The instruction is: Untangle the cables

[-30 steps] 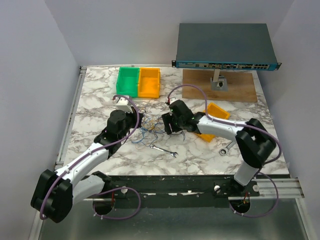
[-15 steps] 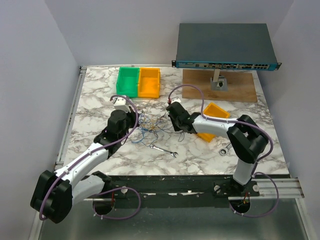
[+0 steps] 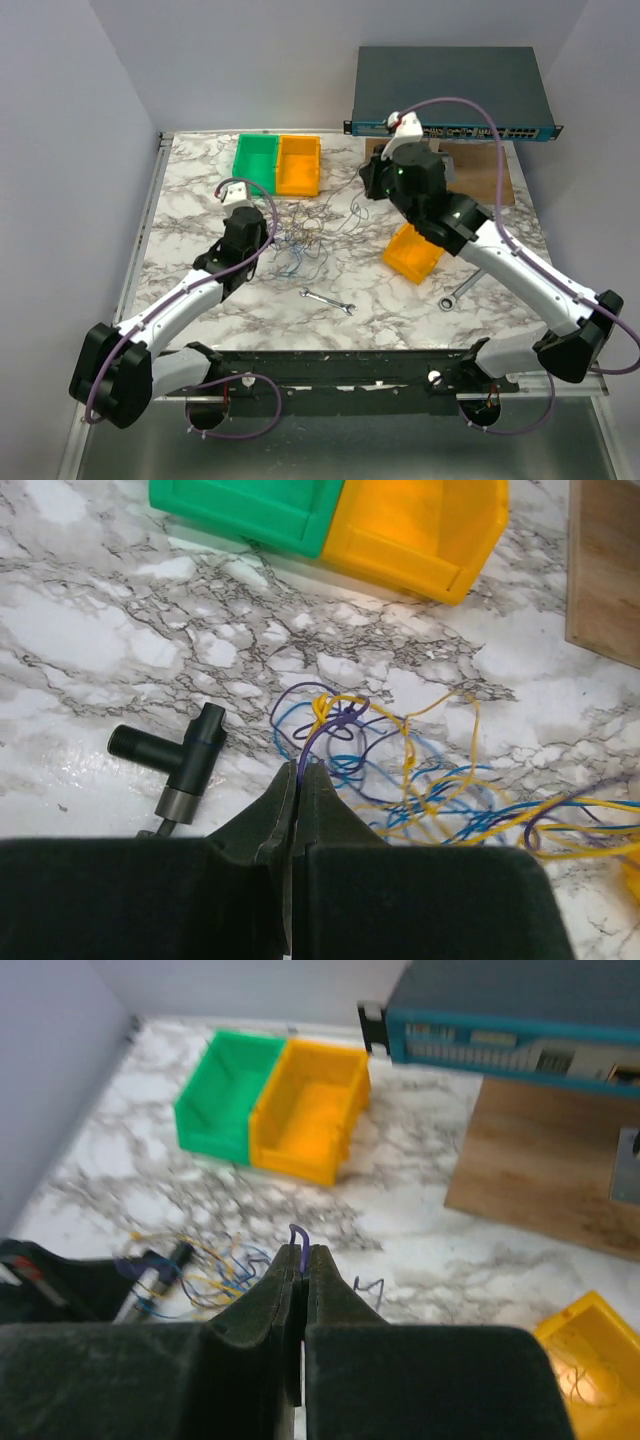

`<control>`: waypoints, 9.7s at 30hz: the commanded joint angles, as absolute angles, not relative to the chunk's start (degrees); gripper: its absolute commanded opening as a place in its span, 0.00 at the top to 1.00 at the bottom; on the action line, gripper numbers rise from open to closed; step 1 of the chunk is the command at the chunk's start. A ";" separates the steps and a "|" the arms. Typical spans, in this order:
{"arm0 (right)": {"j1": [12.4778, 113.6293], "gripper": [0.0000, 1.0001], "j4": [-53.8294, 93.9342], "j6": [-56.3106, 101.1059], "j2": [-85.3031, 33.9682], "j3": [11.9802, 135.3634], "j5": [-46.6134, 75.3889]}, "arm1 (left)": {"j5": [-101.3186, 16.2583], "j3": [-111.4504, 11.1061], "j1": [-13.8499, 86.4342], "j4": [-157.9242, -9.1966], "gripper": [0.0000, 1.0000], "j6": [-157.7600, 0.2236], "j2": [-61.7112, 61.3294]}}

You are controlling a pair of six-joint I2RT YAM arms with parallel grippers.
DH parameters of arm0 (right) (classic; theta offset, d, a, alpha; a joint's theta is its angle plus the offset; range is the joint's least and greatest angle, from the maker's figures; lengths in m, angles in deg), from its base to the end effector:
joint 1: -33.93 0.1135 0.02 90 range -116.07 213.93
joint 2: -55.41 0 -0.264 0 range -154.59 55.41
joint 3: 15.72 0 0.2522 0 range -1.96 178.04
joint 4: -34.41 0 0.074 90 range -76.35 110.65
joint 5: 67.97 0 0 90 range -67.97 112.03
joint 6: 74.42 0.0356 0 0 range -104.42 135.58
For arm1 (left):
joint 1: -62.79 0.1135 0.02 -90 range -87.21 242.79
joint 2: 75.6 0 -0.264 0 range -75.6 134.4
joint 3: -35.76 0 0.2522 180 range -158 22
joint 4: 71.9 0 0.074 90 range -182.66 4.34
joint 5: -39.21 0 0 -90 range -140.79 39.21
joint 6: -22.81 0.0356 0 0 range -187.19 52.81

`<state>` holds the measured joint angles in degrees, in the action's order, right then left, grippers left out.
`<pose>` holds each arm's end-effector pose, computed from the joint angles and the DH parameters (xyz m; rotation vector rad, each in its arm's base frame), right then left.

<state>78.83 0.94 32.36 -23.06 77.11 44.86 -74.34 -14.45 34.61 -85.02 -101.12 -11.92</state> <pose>0.2311 0.2108 0.3998 -0.1940 1.8831 0.3590 0.2214 -0.1025 0.2437 -0.3554 1.9727 -0.2785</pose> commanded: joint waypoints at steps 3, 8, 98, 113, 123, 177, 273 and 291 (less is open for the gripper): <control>79.04 0.99 -8.27 30.33 -23.69 93.57 43.64 | -77.09 -17.73 35.03 -90.62 1.00 -103.12 -8.65; 79.01 0.99 -13.42 27.97 -29.31 111.70 43.75 | -75.04 -18.96 36.48 -92.06 1.00 -104.20 -5.97; 79.01 0.99 39.67 30.13 -9.76 42.85 30.04 | -30.97 -56.49 28.32 -105.14 1.00 -95.23 -8.03; 79.04 0.99 44.39 31.73 -38.19 65.27 31.18 | -39.35 -55.50 39.19 -102.58 1.00 -94.50 2.44; 79.03 0.99 57.10 24.24 -61.65 85.09 41.71 | -43.67 -70.87 44.86 -102.73 1.00 -92.82 20.67; 75.67 0.38 58.52 29.73 -40.85 55.39 22.47 | -17.66 -94.19 50.19 -95.43 1.00 -115.83 49.45; 75.67 0.37 84.01 30.34 -11.36 6.38 31.45 | -50.35 -85.24 46.95 -123.43 0.23 -75.74 38.06; 75.67 0.37 83.75 30.08 -11.54 6.48 31.70 | -42.84 -89.14 50.05 -127.63 0.95 -84.94 48.92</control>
<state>75.23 82.19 30.57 -10.98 6.55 30.52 -45.45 -91.17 48.81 -128.36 -78.89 51.93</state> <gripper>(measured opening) 0.625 0.284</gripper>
